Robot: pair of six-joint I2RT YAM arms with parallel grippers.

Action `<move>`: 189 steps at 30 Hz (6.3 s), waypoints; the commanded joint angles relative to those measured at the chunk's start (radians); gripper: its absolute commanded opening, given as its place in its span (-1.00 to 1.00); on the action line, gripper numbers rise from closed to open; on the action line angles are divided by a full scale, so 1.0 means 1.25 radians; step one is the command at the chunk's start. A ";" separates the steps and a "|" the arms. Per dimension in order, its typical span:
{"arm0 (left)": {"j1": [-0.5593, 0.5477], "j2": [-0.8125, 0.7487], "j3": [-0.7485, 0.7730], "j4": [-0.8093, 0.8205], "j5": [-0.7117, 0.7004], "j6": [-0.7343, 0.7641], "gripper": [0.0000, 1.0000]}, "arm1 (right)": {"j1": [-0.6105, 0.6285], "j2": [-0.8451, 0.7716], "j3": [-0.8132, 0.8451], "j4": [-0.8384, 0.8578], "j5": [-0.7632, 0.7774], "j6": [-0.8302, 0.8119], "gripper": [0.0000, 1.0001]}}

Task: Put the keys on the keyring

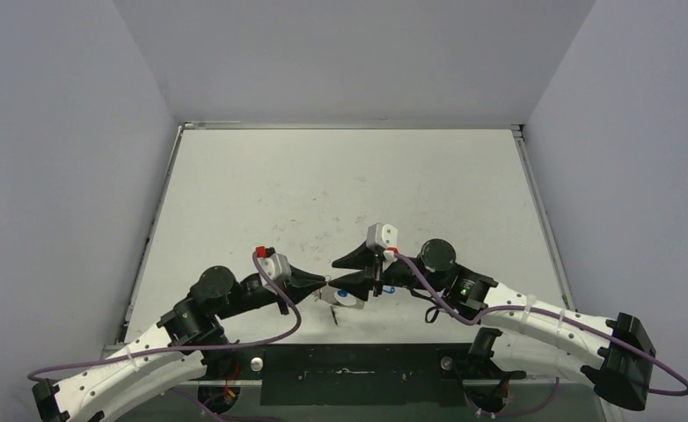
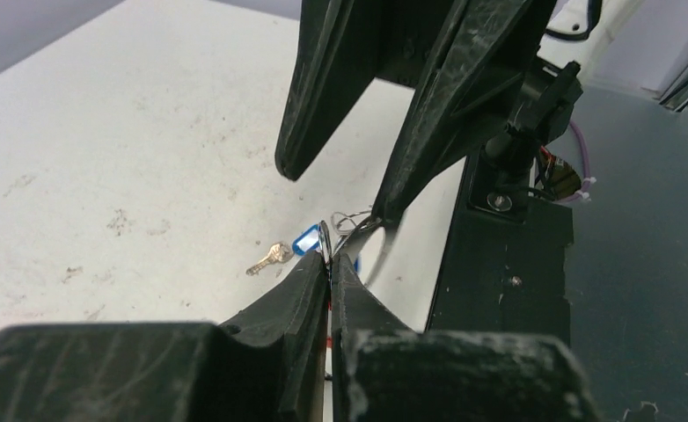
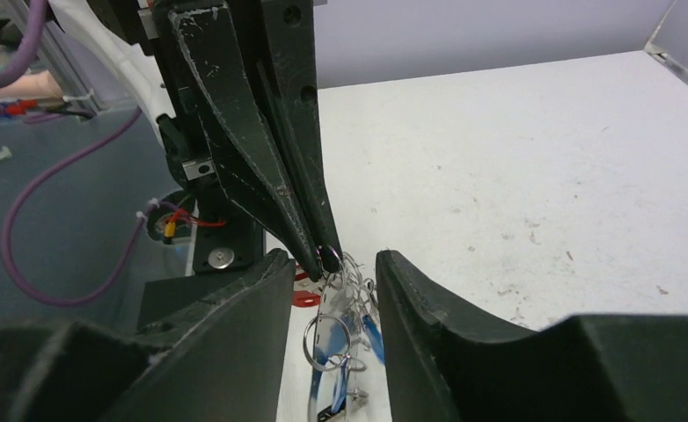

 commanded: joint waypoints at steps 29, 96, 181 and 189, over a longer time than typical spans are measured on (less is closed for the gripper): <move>-0.001 0.242 0.366 -0.456 0.107 0.223 -1.00 | 0.002 0.134 0.227 -0.342 -0.148 -0.292 -0.34; 0.000 0.005 0.085 -0.185 0.048 0.118 -1.00 | -0.011 0.043 0.107 0.007 -0.121 -0.045 -1.00; -0.001 -0.037 0.138 -0.231 -0.024 0.185 -0.06 | -0.011 0.028 0.075 0.060 -0.122 -0.009 -1.00; 0.000 -0.117 0.122 -0.166 -0.064 0.110 -0.06 | -0.011 0.026 0.071 0.050 -0.121 -0.017 -1.00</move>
